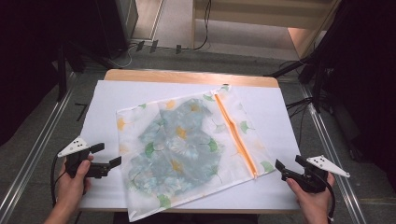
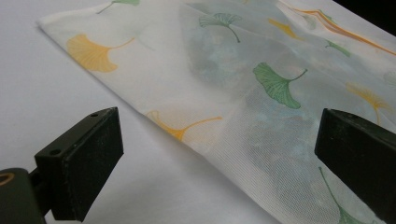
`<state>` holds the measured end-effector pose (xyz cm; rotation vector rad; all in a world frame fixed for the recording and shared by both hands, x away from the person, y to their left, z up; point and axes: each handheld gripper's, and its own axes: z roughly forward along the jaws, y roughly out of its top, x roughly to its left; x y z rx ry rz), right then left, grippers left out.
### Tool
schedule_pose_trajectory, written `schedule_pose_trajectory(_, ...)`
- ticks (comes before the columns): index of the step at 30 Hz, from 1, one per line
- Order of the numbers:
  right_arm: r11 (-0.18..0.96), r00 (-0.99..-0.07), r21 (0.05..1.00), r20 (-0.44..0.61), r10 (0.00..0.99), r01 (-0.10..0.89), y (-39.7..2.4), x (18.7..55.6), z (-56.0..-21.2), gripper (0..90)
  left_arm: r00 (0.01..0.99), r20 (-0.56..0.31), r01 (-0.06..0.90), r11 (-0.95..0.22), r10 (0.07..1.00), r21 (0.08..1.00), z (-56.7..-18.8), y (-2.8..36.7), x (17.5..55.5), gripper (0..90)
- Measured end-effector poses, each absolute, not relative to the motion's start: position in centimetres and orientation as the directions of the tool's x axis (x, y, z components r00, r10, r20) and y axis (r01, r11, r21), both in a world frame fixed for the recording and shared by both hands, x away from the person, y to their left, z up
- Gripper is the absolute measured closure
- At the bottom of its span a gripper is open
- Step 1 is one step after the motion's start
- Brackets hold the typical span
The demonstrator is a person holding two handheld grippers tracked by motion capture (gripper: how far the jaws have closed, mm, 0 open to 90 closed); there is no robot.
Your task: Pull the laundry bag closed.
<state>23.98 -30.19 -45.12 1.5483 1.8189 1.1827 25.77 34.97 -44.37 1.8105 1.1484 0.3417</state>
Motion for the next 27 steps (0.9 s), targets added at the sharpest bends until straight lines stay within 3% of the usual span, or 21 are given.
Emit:
schedule_pose_trajectory(4, -0.021, -0.233, 0.838, 0.175, 0.957, 0.545, -30.2, 24.4, -45.3, 23.4, 0.447, -0.211, 0.575, -0.099, 0.869, 0.812, -44.3, 35.0, 25.8, 6.4)
schedule_pose_trajectory(13, -0.032, -0.212, 0.814, 0.189, 0.959, 0.579, -30.5, 25.4, -46.2, 31.0, 0.499, -0.266, 0.625, -0.129, 0.825, 0.77, -45.0, 33.5, 26.0, 7.2)
schedule_pose_trajectory(16, -0.034, -0.214, 0.806, 0.197, 0.957, 0.591, -30.4, 25.6, -46.4, 32.6, 0.488, -0.246, 0.64, -0.151, 0.838, 0.754, -45.3, 33.0, 26.1, 14.1)
schedule_pose_trajectory(27, -0.005, -0.263, 0.747, 0.24, 0.934, 0.665, -29.3, 26.4, -47.5, 38.2, 0.5, -0.236, 0.674, -0.204, 0.833, 0.71, -45.8, 31.3, 26.0, 15.3)
